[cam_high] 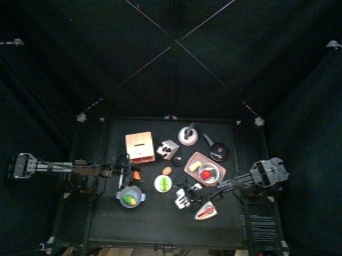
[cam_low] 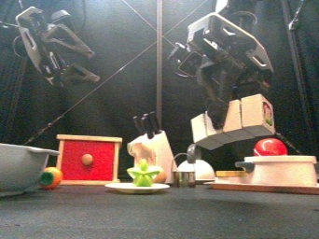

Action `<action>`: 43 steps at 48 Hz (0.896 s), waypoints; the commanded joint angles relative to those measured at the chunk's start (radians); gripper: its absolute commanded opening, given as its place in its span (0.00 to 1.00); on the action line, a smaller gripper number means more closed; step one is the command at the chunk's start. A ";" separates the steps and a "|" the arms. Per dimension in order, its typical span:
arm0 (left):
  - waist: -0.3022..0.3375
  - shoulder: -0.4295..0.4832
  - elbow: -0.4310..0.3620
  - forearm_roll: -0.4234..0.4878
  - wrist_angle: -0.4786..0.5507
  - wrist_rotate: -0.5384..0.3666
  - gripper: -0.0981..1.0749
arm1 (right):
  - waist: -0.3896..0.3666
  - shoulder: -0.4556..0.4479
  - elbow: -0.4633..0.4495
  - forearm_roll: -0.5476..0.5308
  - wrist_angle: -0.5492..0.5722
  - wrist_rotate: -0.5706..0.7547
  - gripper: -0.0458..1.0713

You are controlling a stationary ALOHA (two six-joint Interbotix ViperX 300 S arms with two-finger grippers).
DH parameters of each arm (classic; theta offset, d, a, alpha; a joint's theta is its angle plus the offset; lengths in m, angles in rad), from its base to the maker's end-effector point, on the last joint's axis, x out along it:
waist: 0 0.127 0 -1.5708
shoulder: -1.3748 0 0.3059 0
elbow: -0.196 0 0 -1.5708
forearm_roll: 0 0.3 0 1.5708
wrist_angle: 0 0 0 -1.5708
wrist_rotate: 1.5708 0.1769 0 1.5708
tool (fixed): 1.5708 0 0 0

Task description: Place white sushi roll in cutting position

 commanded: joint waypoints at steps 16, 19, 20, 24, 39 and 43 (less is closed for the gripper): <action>0.000 0.000 -0.012 -0.008 -0.008 0.002 0.87 | 0.034 -0.018 -0.023 -0.158 0.008 0.267 0.58; 0.000 0.000 -0.012 -0.008 -0.008 0.002 0.87 | 0.034 -0.012 -0.021 -0.172 -0.009 0.316 0.59; 0.000 0.000 -0.012 -0.008 -0.008 0.002 0.87 | 0.034 -0.011 -0.020 -0.178 -0.012 0.337 0.59; 0.000 0.000 -0.011 -0.009 -0.008 0.002 0.87 | 0.040 0.005 -0.011 -0.219 -0.028 0.445 0.62; 0.000 0.000 -0.011 -0.011 -0.006 0.002 0.87 | 0.100 0.052 0.008 -0.403 -0.034 0.870 0.66; 0.000 0.000 -0.011 -0.011 -0.006 0.003 0.87 | 0.107 0.061 0.015 -0.397 -0.044 0.922 0.66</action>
